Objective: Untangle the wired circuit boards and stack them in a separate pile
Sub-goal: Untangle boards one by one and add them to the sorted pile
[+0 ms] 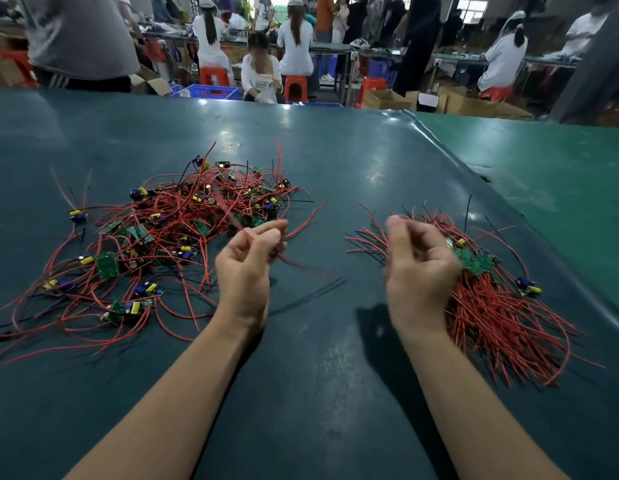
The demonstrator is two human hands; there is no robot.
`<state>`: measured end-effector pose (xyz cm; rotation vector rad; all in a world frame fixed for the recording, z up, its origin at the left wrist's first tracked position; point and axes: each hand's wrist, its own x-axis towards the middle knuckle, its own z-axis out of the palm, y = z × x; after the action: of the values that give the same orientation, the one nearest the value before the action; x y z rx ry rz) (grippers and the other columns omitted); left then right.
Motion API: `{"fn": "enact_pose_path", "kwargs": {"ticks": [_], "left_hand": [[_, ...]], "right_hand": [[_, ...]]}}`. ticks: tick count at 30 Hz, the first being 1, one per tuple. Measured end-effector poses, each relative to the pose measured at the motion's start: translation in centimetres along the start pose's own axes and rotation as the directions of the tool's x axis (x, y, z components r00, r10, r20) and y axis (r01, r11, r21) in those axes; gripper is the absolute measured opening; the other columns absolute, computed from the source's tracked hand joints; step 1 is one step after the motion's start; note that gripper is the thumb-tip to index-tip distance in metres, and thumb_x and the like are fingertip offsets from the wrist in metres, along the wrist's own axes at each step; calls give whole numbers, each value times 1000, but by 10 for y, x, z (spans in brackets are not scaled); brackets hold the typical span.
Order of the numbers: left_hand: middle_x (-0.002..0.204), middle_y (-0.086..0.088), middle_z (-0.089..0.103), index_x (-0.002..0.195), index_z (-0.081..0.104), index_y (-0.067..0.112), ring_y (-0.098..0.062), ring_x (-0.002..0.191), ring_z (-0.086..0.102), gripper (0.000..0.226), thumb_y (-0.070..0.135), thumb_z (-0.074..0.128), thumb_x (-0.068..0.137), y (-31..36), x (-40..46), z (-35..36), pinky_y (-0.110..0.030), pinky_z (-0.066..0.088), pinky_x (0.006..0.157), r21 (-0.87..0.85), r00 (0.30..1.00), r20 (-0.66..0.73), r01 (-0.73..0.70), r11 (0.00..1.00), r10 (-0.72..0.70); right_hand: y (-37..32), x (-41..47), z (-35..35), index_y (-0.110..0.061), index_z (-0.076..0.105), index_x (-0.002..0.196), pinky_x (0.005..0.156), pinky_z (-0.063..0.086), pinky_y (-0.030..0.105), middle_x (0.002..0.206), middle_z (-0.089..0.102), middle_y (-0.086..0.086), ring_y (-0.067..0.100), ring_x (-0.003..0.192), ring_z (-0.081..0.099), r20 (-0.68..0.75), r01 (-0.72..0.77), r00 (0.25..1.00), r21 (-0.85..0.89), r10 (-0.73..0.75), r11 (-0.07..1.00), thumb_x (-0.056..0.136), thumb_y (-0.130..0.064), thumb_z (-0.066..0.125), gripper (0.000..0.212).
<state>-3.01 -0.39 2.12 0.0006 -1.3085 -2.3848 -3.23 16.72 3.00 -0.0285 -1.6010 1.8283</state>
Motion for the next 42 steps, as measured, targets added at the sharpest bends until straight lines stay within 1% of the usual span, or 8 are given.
{"fn": "enact_pose_path", "kwargs": {"ticks": [2, 4, 8, 10, 13, 20, 35, 42], "left_hand": [[77, -15, 70, 73, 49, 10, -22, 75, 69, 22, 3, 65, 87, 1, -4, 2, -36, 55, 84, 13, 998, 25, -57, 998, 57], [69, -24, 61, 70, 44, 17, -22, 61, 66, 33, 13, 73, 85, 3, -5, -3, -29, 56, 69, 234, 974, 41, -226, 946, 222], [78, -1, 62, 81, 56, 18, -19, 65, 58, 20, 24, 74, 85, 2, -13, -4, -29, 50, 64, 536, 795, 349, -604, 590, 496], [84, 6, 61, 89, 60, 12, -13, 68, 56, 17, 25, 70, 88, 1, -18, -4, -31, 49, 65, 576, 718, 516, -694, 431, 467], [94, 8, 63, 108, 58, 14, -18, 79, 63, 25, 23, 70, 87, 3, -19, -5, -39, 53, 72, 630, 730, 576, -683, 371, 367], [91, 1, 72, 104, 73, 11, -24, 71, 56, 19, 18, 73, 87, 6, -12, -7, -42, 43, 68, 596, 564, 725, -801, 50, 395], [80, 0, 70, 94, 74, 3, -22, 65, 51, 20, 20, 76, 82, 3, -11, -9, -36, 38, 67, 582, 563, 715, -808, 93, 414], [81, 1, 70, 95, 74, 4, -15, 69, 46, 21, 20, 76, 82, 5, -10, -14, -28, 31, 71, 582, 566, 723, -808, 93, 397]], "right_hand": [[0, -19, 9, -28, 66, 83, 55, 43, 23, 66, 60, -12, 6, 58, 52, 200, 98, 977, -92, -78, 991, 91, -25, 65, 8], [-1, -29, 14, -30, 68, 95, 53, 43, 20, 68, 62, -12, 7, 58, 54, 365, 62, 931, -93, -24, 994, 92, -26, 64, 6], [-4, -33, 15, -23, 68, 110, 41, 35, 15, 63, 60, -9, 2, 44, 44, 528, -208, 834, 34, 159, 977, 87, -39, 60, 29], [-7, -33, 15, -25, 69, 107, 40, 36, 16, 63, 61, -10, 1, 46, 46, 547, -236, 820, 53, 169, 970, 82, -38, 62, 29], [-10, -30, 15, -24, 73, 100, 37, 33, 19, 58, 56, -7, 11, 42, 41, 533, -254, 824, 44, 192, 966, 81, -30, 65, 21], [-5, -25, 14, -21, 75, 76, 37, 34, 19, 55, 57, -4, 12, 40, 43, 493, -243, 842, -19, 221, 970, 93, -13, 65, 21], [3, 3, 8, -15, 70, 56, 37, 24, 16, 61, 61, 2, 6, 35, 32, 164, -345, 935, 215, 314, 914, 96, -8, 59, 42], [2, 17, -2, -4, 66, 74, 35, 26, 17, 52, 53, -6, 4, 37, 34, 66, -376, 924, 349, 377, 859, 98, -9, 55, 27]]}}
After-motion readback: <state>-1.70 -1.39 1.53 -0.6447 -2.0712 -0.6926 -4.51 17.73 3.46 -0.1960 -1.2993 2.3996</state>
